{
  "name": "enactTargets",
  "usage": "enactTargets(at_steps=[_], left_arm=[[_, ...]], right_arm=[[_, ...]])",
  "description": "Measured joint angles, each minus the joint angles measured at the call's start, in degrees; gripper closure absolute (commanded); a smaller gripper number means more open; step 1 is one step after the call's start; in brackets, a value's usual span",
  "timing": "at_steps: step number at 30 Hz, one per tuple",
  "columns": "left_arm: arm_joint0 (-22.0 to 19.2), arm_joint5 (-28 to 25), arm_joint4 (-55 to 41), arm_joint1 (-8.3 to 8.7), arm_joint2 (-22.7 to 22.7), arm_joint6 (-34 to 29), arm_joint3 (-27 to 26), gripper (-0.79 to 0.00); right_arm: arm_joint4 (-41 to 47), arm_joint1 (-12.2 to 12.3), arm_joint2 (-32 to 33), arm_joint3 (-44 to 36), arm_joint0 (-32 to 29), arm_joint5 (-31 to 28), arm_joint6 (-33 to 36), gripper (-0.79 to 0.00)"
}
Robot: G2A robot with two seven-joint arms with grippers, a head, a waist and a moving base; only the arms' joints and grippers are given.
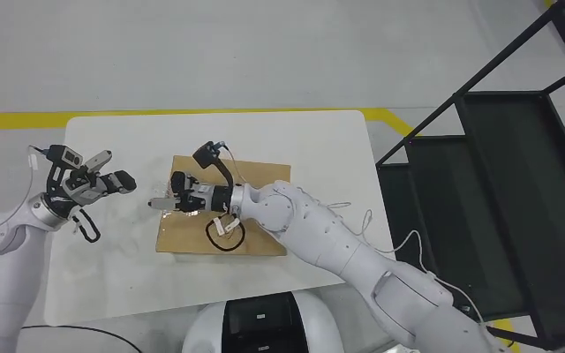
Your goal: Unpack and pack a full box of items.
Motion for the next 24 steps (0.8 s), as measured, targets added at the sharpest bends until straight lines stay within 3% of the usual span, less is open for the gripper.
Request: enactTargets(at_steps=[6,14,20,24], left_arm=[[-0.98,0.30,0.36,-0.28,0.87,-0.08,0.21,-0.785],[-2.48,0.78,0.95,-0.74,2.43,-0.03,0.84,-0.785],[-3.22,0.85,1.22,-1.00,3.09,0.07,1.66,-0.785],[-3.41,0.75,1.14,-1.14,3.30,0.07,2.23,-0.785]], right_arm=[[-5.08,4.03,7.99,-10.90,-8.82,0.30,1.51,-0.785],[-5.44,9.04,21.61,-24.65,-23.63,3.17,7.66,-0.785],[-3.59,10.62,25.81,-28.32,-29.41,5.12,12.20,-0.785],[-2.32,10.93,26.25,-27.24,-29.73,6.38,13.35,-0.785]])
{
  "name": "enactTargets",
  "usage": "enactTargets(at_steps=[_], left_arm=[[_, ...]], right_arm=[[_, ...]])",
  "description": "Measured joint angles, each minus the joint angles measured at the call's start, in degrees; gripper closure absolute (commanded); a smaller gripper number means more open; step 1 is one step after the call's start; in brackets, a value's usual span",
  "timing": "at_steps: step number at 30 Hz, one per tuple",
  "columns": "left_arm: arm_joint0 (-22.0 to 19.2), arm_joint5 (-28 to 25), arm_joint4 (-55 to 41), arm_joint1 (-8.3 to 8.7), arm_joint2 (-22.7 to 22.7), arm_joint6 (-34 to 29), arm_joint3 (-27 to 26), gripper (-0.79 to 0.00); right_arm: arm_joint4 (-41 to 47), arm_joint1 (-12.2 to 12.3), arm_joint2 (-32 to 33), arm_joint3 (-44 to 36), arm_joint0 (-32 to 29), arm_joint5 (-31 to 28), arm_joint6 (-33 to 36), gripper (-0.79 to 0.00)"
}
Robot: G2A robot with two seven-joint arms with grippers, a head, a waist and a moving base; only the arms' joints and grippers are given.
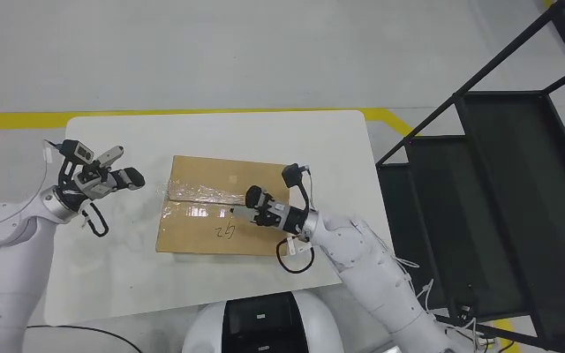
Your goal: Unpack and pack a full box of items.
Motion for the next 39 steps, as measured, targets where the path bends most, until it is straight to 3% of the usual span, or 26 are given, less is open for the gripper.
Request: enactTargets(at_steps=[12,21,29,39], left_arm=[[0.37,-0.22,0.02,-0.01,-0.80,-0.47,0.75,-0.785],[0.28,0.19,0.23,-0.21,-0.51,-0.34,0.25,-0.785],[-0.33,0.68,0.65,-0.46,0.08,0.15,0.48,-0.785],[-1.66,1.53,1.75,-0.78,1.21,-0.02,0.30,-0.785]], right_arm=[[1.47,0.33,0.00,3.56,0.31,1.12,-1.84,-0.785],[10.88,1.88,5.36,-2.19,-4.64,-11.40,-0.80,-0.785],[12.10,3.58,16.32,-7.78,-14.50,-19.36,-8.19,-0.785],[14.90,4.03,17.97,-6.45,-16.01,-22.19,-9.52,-0.785]])
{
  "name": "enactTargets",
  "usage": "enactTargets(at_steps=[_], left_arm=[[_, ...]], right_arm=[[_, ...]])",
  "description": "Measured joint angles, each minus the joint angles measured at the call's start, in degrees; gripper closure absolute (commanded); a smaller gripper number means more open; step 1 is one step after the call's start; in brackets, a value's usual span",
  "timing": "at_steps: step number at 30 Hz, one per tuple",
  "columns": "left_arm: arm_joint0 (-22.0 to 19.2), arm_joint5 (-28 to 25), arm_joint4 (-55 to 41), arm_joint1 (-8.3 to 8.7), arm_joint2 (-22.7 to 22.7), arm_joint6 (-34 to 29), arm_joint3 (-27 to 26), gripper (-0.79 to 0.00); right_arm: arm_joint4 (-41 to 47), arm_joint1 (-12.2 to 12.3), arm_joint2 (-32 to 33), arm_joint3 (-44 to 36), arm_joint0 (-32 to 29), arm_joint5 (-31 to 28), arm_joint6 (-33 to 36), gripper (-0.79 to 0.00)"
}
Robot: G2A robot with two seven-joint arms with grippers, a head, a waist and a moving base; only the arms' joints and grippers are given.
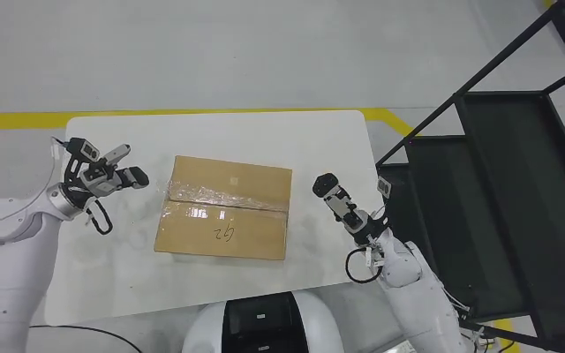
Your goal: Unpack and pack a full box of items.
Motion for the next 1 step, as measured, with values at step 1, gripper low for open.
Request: enactTargets(at_steps=[1], left_arm=[[-0.12,0.10,0.04,-0.03,0.09,-0.09,-0.06,-0.785]], right_arm=[[-0.02,0.00,0.00,-0.01,0.00,0.01,0.00,-0.785]])
